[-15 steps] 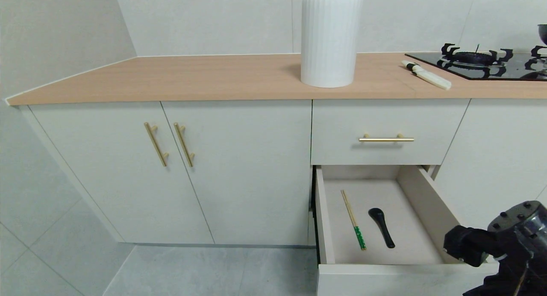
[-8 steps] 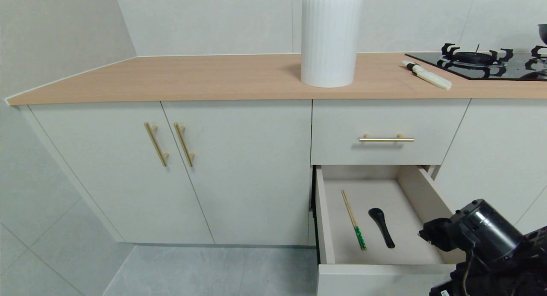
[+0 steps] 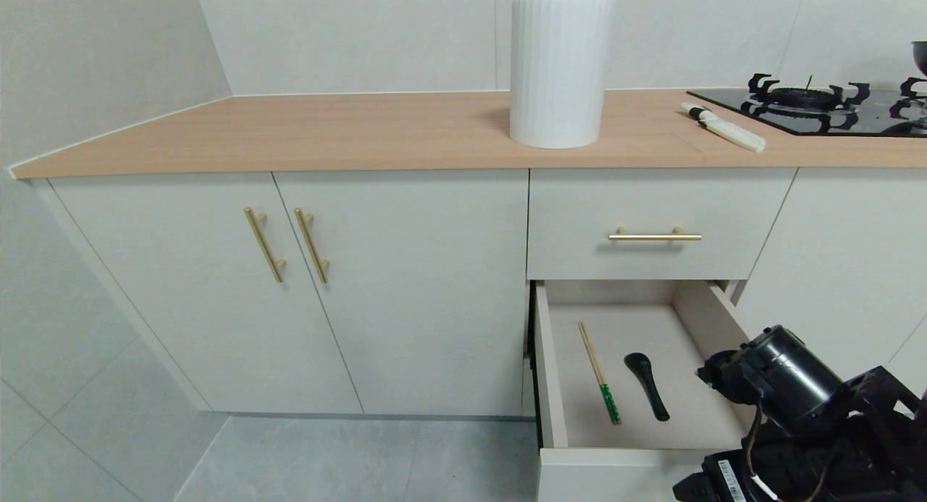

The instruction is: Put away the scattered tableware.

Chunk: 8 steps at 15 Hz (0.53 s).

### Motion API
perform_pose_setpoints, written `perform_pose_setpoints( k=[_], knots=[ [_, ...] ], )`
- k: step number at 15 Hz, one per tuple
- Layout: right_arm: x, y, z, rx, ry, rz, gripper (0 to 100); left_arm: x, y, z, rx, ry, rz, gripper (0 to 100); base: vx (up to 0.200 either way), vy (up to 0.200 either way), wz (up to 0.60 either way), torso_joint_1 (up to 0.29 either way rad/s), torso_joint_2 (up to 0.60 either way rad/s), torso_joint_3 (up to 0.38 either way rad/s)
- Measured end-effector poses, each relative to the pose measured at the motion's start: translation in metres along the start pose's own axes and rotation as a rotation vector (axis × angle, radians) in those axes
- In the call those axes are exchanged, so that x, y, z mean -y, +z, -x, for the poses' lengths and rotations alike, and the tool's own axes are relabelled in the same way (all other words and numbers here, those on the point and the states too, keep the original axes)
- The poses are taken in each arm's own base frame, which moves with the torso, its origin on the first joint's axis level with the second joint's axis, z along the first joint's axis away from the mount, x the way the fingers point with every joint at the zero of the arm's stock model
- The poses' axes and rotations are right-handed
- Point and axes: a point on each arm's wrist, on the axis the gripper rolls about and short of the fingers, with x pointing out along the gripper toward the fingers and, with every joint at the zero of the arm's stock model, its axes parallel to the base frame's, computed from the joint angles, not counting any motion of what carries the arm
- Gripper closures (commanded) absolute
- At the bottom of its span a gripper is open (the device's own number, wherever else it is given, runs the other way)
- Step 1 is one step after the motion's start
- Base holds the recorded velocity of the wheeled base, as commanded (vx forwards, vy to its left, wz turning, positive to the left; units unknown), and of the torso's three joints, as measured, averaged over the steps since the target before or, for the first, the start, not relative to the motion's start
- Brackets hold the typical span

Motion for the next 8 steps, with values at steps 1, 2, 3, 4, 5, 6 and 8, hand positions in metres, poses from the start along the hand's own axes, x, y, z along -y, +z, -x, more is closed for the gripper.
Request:
perform_pose_setpoints(
  k=[1,2,3,4,5,6,8],
  knots=[
    [-0.001,0.004,-0.002,0.001,-0.013,-0.03,0,0.0,0.0,0.0,0.0,0.0,0.0,0,0.0,0.0,0.0,0.0,0.0,0.0],
    [-0.001,0.007,-0.005,0.001,-0.021,-0.049,0,0.0,0.0,0.0,0.0,0.0,0.0,0,0.0,0.0,0.0,0.0,0.0,0.0],
    [-0.002,0.011,-0.007,0.007,-0.031,-0.063,0,0.0,0.0,0.0,0.0,0.0,0.0,0,0.0,0.0,0.0,0.0,0.0,0.0],
    [-0.002,0.014,-0.009,0.014,-0.041,-0.069,0,0.0,0.0,0.0,0.0,0.0,0.0,0,0.0,0.0,0.0,0.0,0.0,0.0],
    [-0.002,0.016,-0.012,0.021,-0.054,-0.071,0,0.0,0.0,0.0,0.0,0.0,0.0,0,0.0,0.0,0.0,0.0,0.0,0.0],
    [-0.003,0.017,-0.014,0.026,-0.064,-0.074,0,0.0,0.0,0.0,0.0,0.0,0.0,0,0.0,0.0,0.0,0.0,0.0,0.0],
    [-0.003,0.021,-0.019,0.055,-0.082,-0.083,0,0.0,0.0,0.0,0.0,0.0,0.0,0,0.0,0.0,0.0,0.0,0.0,0.0]
  ],
)
